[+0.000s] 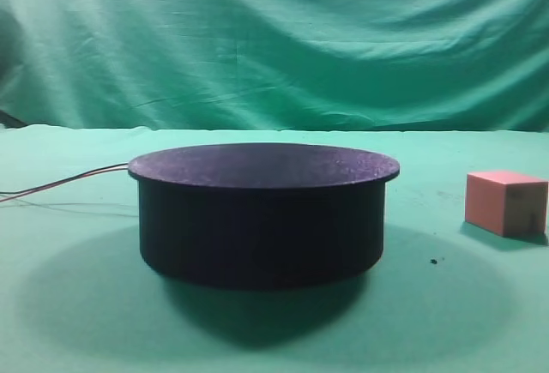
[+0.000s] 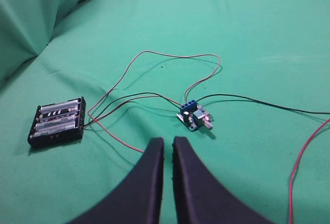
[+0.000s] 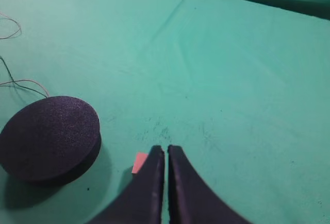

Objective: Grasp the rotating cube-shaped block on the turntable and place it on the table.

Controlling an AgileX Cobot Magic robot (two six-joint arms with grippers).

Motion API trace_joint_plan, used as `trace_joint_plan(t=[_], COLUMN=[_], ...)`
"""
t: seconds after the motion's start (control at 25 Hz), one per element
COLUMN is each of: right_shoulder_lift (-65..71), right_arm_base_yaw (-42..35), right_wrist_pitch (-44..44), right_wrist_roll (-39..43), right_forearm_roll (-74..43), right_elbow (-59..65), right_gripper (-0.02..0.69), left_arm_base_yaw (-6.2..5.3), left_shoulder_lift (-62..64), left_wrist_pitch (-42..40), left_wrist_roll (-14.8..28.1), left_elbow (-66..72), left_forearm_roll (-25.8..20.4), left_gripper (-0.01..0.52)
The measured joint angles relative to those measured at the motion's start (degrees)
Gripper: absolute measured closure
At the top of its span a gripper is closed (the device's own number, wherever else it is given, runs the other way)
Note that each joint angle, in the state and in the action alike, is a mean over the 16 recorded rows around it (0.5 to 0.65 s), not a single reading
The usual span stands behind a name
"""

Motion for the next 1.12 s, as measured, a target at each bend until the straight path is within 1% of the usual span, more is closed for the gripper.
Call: trace_joint_plan(t=[0.28,0.52,0.68,0.88,1.12], right_shoulder_lift=[-4.91,-13.29,-18.76,-23.7,-25.64], right_arm_base_yaw=[-7.36,-15.07,-18.29,-19.78,-19.95], right_wrist_pitch=[-7.67,-17.29,-21.82,-24.11,-23.17], right_wrist_roll=[-4.62,-6.29,-6.36,-6.23,-6.09], right_forearm_roll=[-0.53,0.52,1.01,1.37,1.67], right_elbow=[7.0,18.71,26.38,32.53,34.82], right_gripper=[0.665,0.665,0.663,0.648,0.63], left_arm_base_yaw=[0.0,0.0,0.0,0.0,0.0], left_shoulder_lift=[0.0,0.0,0.0,0.0,0.0], left_wrist_pitch=[0.0,0.0,0.0,0.0,0.0], left_wrist_roll=[0.0,0.0,0.0,0.0,0.0], left_elbow=[0.0,0.0,0.0,0.0,0.0], left_forearm_roll=[0.0,0.0,0.0,0.0,0.0], left_gripper=[0.514,0.514,0.514,0.514,0.514])
